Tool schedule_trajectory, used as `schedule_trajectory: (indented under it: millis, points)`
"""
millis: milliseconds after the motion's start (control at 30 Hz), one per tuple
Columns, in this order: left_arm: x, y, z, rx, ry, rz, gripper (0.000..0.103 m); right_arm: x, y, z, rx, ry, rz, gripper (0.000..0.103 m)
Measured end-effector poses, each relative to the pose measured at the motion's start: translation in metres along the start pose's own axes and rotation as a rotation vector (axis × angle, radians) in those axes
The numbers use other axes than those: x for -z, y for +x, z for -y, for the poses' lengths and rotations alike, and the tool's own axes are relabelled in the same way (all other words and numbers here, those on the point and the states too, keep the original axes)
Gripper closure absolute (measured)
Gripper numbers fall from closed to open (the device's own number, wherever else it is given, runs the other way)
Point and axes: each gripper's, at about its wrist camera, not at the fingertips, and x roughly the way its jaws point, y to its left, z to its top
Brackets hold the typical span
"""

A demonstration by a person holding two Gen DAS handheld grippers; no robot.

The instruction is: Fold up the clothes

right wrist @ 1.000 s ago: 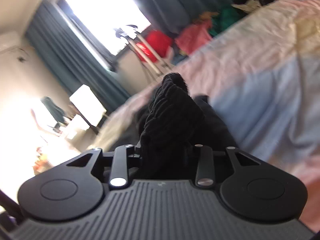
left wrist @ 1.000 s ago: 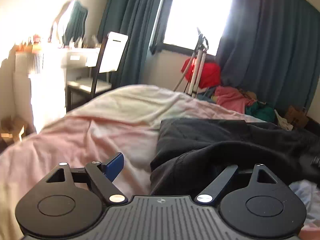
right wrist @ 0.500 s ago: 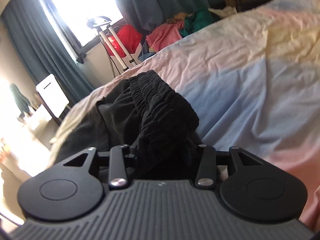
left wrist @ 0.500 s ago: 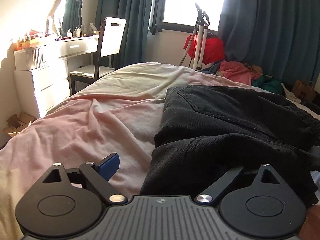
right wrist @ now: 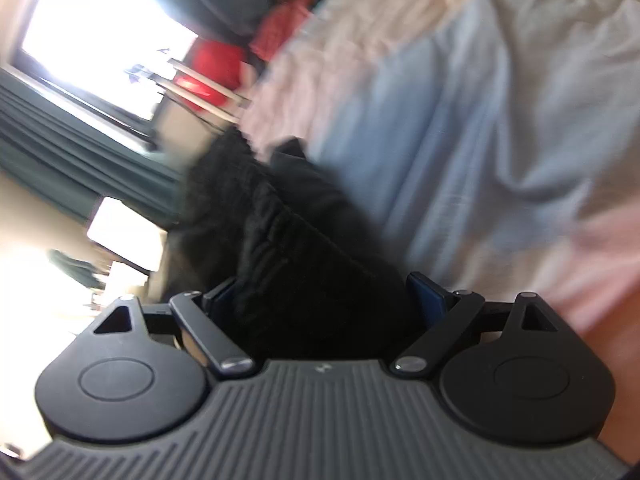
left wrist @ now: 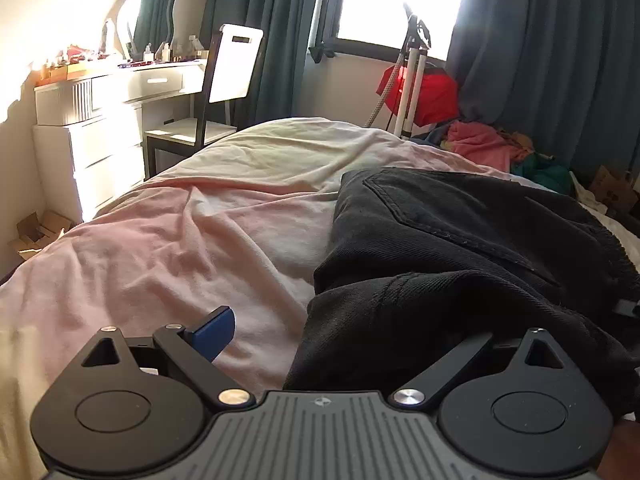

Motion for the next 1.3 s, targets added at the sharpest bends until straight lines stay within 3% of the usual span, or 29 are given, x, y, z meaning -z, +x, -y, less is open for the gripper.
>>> schedule_trajectory:
  millis: [67,133,400,467,500,567,633,733,800,900,1033,1200,1300]
  points:
    - [0.0,0.0,-0.002,-0.003,-0.013,-0.005,0.006,0.002,-0.009,-0.01,-0.097,-0.007,-0.001,0.014]
    - [0.0,0.001,-0.004,-0.004,-0.029,-0.012,0.006,0.003,-0.016,-0.022,-0.117,-0.065,0.01,0.014]
    - [0.001,0.001,-0.004,0.006,-0.031,-0.029,0.005,0.007,0.007,-0.017,0.044,-0.084,-0.059,0.015]
    - [0.0,0.001,-0.006,0.021,-0.034,-0.049,0.005,0.012,0.012,-0.027,0.117,-0.177,-0.076,0.03]
    - [-0.002,0.001,-0.007,0.034,-0.037,-0.066,0.005,0.014,0.01,-0.03,0.13,-0.196,-0.068,0.034]
    - [-0.005,-0.003,-0.012,0.075,-0.05,-0.111,0.007,0.016,0.006,-0.035,0.154,-0.232,-0.052,0.054]
    - [-0.009,-0.01,-0.017,0.127,-0.067,-0.152,0.007,0.016,-0.003,-0.036,0.149,-0.224,-0.026,0.064]
    - [-0.013,-0.034,-0.028,0.257,-0.102,-0.172,0.007,0.018,-0.014,-0.046,0.158,-0.257,0.031,0.071]
    - [-0.014,-0.051,-0.039,0.357,-0.127,-0.141,0.005,0.017,-0.019,-0.051,0.15,-0.258,0.069,0.073]
    - [-0.021,-0.058,-0.054,0.397,-0.184,-0.098,0.0,0.015,-0.025,-0.056,0.131,-0.243,0.101,0.074]
    - [-0.052,-0.014,-0.061,0.377,-0.246,-0.14,0.0,0.012,-0.021,-0.056,0.128,-0.248,0.105,0.075]
    - [-0.084,0.061,-0.05,0.402,-0.257,-0.283,0.002,0.008,-0.016,-0.049,0.126,-0.217,0.077,0.074]
    - [-0.083,0.1,-0.047,0.411,-0.261,-0.382,0.006,0.01,-0.012,-0.047,0.144,-0.229,0.058,0.071]
